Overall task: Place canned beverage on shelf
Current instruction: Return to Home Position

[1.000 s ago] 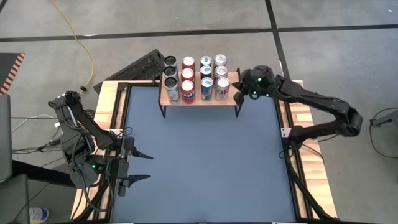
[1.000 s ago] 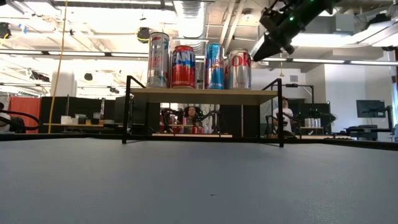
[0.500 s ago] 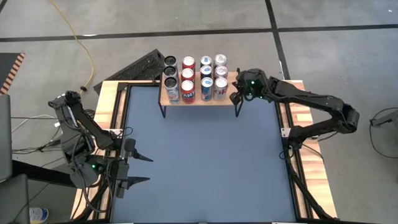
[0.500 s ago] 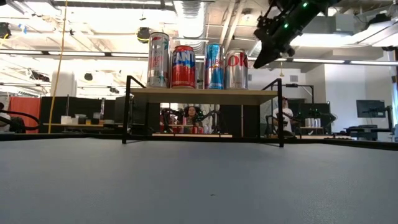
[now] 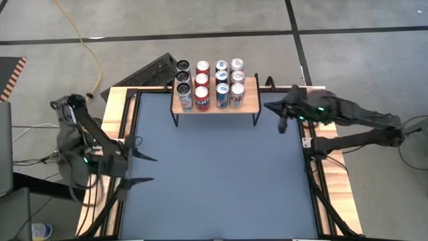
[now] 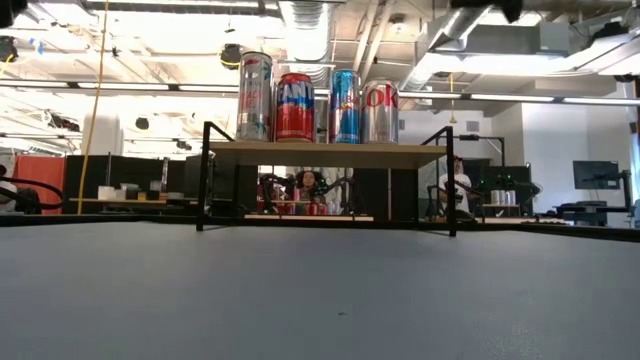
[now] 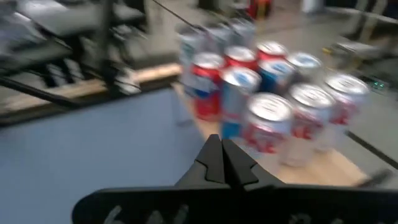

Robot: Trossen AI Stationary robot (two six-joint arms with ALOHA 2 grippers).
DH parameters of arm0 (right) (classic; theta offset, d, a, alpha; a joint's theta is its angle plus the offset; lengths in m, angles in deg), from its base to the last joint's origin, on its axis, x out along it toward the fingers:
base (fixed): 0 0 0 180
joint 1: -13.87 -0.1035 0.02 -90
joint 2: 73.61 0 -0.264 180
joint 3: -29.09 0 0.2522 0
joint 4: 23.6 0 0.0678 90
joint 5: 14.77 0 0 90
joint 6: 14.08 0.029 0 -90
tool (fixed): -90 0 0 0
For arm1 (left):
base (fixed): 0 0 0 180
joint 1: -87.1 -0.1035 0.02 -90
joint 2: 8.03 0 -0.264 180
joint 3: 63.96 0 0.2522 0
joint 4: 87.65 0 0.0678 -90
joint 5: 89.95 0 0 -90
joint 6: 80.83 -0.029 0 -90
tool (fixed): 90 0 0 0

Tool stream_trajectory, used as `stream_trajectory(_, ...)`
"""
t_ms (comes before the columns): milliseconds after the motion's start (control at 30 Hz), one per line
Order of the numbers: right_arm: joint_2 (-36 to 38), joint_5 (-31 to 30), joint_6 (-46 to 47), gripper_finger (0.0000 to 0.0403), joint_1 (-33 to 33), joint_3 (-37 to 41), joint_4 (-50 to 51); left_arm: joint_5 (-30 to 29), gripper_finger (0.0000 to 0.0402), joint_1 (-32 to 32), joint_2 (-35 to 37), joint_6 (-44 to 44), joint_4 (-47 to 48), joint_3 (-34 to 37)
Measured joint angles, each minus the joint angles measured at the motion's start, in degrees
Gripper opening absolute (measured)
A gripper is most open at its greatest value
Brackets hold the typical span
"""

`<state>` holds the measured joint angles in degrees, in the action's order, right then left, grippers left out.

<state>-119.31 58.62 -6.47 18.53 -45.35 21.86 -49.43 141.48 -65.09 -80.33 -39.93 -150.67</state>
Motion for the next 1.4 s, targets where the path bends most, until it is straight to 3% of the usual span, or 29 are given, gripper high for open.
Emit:
stream_trajectory(233, 2.7, -1.3, -1.8, 0.0000, -12.8, 0.5, 0.5, 6.9, 0.0227, 0.0, 4.0, -2.8, 2.8, 1.4)
stream_trajectory(433, 6.7, -17.6, 1.9, 0.0000, -23.0, 11.3, -6.0, 5.2, 0.0227, 0.0, 14.2, 0.6, -8.4, 14.6)
stream_trajectory(500, 8.8, -20.3, 3.3, 0.0000, -25.4, 15.6, -11.4, 4.5, 0.0227, 0.0, 18.1, 0.4, -13.6, 19.0)
stream_trajectory(600, 10.7, -19.6, 1.0, 0.0000, -27.7, 20.2, -20.9, 4.6, 0.0227, 0.0, 22.6, -0.1, -19.5, 23.7)
stream_trajectory(767, 11.9, -11.5, -4.8, 0.0000, -28.3, 25.4, -31.6, 5.7, 0.0227, 0.0, 27.9, 0.1, -22.2, 30.0)
stream_trajectory(933, 15.1, -10.4, -4.9, 0.0000, -26.9, 26.5, -31.3, 11.3, 0.0227, 0.0, 33.1, -0.2, -25.1, 33.6)
stream_trajectory(1133, 25.9, -10.5, -7.4, 0.0000, -26.3, 26.4, -27.4, 11.7, 0.0227, 0.0, 41.3, -0.3, -24.8, 33.8)
stream_trajectory(1333, 33.9, -12.4, 6.0, 0.0000, -26.3, 26.6, -16.3, 9.6, 0.0227, 0.0, 44.0, 2.8, -18.6, 34.3)
stream_trajectory(1400, 35.4, -13.0, 8.5, 0.0000, -26.2, 28.4, -17.5, 8.1, 0.0227, 0.0, 45.5, 3.5, -18.9, 35.8)
